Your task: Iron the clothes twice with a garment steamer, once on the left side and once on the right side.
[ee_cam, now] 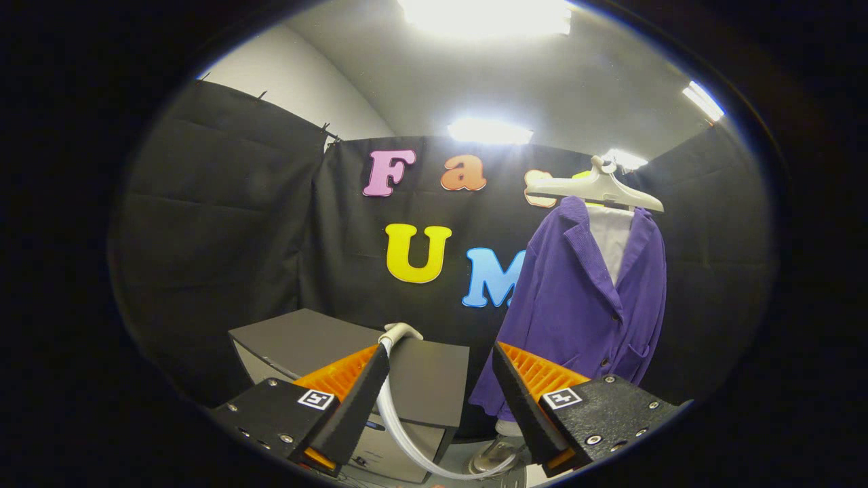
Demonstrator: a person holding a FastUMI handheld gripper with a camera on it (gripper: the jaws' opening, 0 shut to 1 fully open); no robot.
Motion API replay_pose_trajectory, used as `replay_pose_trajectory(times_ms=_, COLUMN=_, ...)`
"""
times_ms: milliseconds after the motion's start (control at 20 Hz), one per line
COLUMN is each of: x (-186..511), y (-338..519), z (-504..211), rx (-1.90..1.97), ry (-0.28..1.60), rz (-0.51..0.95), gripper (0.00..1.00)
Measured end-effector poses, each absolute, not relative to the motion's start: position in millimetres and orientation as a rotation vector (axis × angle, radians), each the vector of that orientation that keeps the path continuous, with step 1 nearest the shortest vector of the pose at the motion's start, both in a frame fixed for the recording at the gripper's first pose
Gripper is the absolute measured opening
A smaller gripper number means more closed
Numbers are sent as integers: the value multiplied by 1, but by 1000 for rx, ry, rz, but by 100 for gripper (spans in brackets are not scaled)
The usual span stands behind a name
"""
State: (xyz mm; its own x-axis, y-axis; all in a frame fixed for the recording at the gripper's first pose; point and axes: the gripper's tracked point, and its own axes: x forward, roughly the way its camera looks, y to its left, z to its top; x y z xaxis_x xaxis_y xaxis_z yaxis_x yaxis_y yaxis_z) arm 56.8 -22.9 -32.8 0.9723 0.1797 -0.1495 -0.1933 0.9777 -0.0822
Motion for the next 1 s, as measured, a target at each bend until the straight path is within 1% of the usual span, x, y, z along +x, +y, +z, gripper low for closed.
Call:
replay_pose_trajectory(times_ms=200, x=100, y=8, z=-21, rx=-44, ry=142, rz=192, gripper=95)
replay_pose_trajectory(times_ms=450, x=151, y=53, z=-32, rx=-20, ry=207, rz=203, gripper=95)
replay_pose_trajectory(times_ms=600, x=187, y=80, z=-49, rx=-13, ry=271, rz=211, gripper=95)
replay_pose_trajectory(times_ms=750, x=221, y=85, z=-74, rx=-40, ry=359, rz=146, gripper=95)
replay_pose_trajectory(times_ms=1000, x=268, y=106, z=-107, rx=-45, ry=506, rz=105, gripper=95)
